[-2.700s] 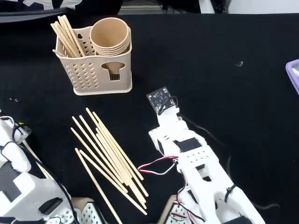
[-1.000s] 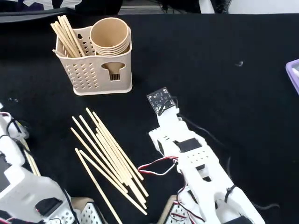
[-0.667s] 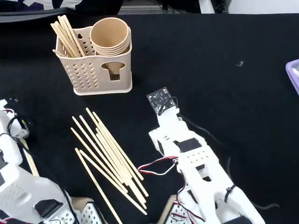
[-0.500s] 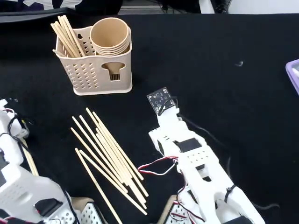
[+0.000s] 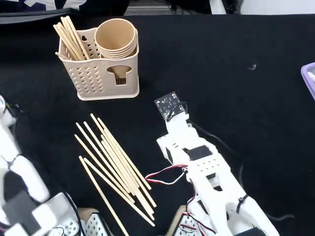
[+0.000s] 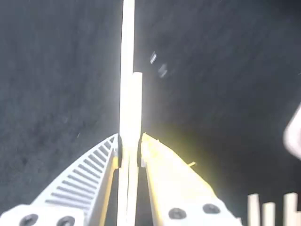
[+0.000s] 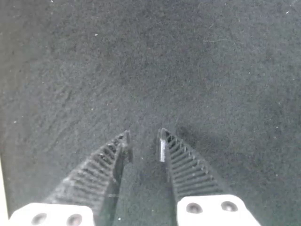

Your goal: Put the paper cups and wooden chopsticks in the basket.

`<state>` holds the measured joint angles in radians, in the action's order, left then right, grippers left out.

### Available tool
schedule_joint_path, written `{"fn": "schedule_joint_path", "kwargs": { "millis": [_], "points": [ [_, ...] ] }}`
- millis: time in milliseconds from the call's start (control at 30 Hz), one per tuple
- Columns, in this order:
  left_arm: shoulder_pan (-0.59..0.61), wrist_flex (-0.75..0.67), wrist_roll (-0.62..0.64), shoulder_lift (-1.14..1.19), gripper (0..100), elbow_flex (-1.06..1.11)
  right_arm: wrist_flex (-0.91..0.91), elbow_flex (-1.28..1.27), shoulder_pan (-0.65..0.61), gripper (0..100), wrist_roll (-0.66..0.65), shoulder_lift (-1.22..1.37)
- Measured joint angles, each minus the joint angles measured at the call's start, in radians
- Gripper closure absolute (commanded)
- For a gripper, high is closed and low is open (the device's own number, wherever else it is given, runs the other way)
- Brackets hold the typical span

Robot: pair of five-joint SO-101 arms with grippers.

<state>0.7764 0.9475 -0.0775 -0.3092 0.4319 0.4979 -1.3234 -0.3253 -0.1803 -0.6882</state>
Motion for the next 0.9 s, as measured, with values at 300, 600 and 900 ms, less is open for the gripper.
{"fn": "schedule_joint_path", "kwargs": {
  "millis": [300,600,900],
  "points": [
    [-0.195,-0.115,0.255,-0.328,97,-0.098,0.000,0.000,0.000,89.1,0.000,0.000],
    [-0.391,-0.382,0.278,-0.397,97,-0.201,0.000,0.000,0.000,89.1,-0.005,0.000],
    [-0.522,-0.663,0.278,-0.341,97,-0.215,0.000,0.000,0.000,89.1,-0.037,0.000]
  ]
}}
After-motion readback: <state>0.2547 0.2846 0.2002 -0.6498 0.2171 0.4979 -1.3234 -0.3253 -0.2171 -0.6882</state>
